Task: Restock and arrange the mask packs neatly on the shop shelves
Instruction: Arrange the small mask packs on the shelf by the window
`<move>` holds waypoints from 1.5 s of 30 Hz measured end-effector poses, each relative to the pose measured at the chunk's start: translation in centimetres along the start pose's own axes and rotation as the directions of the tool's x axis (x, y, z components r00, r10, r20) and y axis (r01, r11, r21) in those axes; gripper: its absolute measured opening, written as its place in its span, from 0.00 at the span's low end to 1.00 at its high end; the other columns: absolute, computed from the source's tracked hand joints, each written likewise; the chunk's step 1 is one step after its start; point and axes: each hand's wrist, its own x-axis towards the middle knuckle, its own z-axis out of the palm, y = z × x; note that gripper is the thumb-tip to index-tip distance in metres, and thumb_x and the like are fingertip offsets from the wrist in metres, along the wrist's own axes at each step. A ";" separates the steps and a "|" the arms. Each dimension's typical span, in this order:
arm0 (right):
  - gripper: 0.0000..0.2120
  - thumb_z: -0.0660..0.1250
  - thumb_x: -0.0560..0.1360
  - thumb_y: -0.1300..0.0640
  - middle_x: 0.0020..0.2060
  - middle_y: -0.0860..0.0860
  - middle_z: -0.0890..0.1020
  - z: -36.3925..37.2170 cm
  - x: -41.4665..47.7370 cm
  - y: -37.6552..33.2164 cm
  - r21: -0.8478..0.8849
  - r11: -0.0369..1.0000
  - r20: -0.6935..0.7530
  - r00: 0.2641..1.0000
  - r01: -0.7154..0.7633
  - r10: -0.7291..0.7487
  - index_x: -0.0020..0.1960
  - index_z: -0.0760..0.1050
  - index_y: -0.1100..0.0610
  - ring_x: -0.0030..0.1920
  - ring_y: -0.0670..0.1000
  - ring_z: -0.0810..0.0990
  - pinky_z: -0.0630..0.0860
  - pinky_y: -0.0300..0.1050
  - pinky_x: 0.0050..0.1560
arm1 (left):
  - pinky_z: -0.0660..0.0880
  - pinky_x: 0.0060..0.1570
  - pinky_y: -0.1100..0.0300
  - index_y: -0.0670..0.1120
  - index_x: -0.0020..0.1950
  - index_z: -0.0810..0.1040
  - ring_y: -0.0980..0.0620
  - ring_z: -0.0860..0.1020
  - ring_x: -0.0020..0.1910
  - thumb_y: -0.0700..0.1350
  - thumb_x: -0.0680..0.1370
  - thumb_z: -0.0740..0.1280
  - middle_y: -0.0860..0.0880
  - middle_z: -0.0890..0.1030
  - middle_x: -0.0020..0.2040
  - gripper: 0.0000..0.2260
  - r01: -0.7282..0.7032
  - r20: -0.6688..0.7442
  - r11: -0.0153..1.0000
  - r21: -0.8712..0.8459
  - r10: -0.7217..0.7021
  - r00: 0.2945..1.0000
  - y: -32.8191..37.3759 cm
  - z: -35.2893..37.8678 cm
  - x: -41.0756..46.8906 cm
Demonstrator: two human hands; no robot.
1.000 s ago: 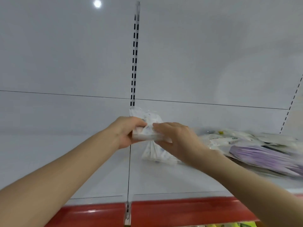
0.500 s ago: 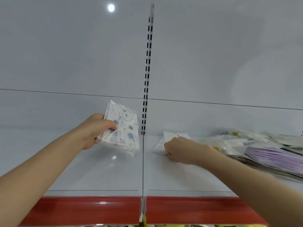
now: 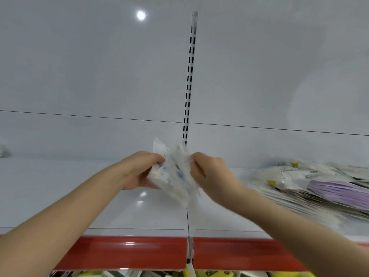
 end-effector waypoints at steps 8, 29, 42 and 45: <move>0.14 0.57 0.80 0.50 0.49 0.47 0.81 1.5 -1.1 -1.0 0.150 0.975 0.272 0.942 0.163 -0.199 0.58 0.76 0.54 0.48 0.49 0.75 0.70 0.40 0.54 | 0.79 0.34 0.60 0.41 0.54 0.80 0.49 0.83 0.37 0.45 0.75 0.67 0.45 0.84 0.42 0.10 0.001 0.176 1.000 -0.014 0.001 0.984 -0.6 -1.3 -0.8; 0.11 0.71 0.71 0.63 0.48 0.60 0.83 1.5 2.4 4.4 0.631 0.732 0.284 0.954 -0.258 0.092 0.53 0.78 0.61 0.50 0.55 0.83 0.77 0.52 0.58 | 0.71 0.60 0.59 0.65 0.56 0.71 0.60 0.74 0.59 0.71 0.51 0.69 0.58 0.75 0.58 0.34 -0.382 0.086 0.736 0.559 0.407 0.909 0.0 -6.1 -3.2; 0.24 0.75 0.68 0.59 0.54 0.53 0.82 1.5 2.2 3.8 0.730 0.590 0.350 0.930 -0.346 0.113 0.60 0.69 0.53 0.54 0.53 0.81 0.76 0.52 0.59 | 0.65 0.59 0.63 0.58 0.75 0.49 0.53 0.68 0.64 0.44 0.65 0.77 0.52 0.67 0.65 0.49 -0.391 -0.167 0.898 0.201 0.425 0.890 -3.7 -5.6 -2.6; 0.31 0.74 0.63 0.48 0.54 0.48 0.79 1.8 2.0 3.0 0.766 0.546 0.291 0.940 -0.340 0.177 0.62 0.67 0.51 0.55 0.48 0.80 0.75 0.45 0.58 | 0.64 0.63 0.60 0.59 0.75 0.47 0.52 0.67 0.68 0.43 0.65 0.78 0.48 0.64 0.71 0.50 -0.343 -0.121 0.927 0.152 0.362 0.924 -4.4 -5.3 -2.4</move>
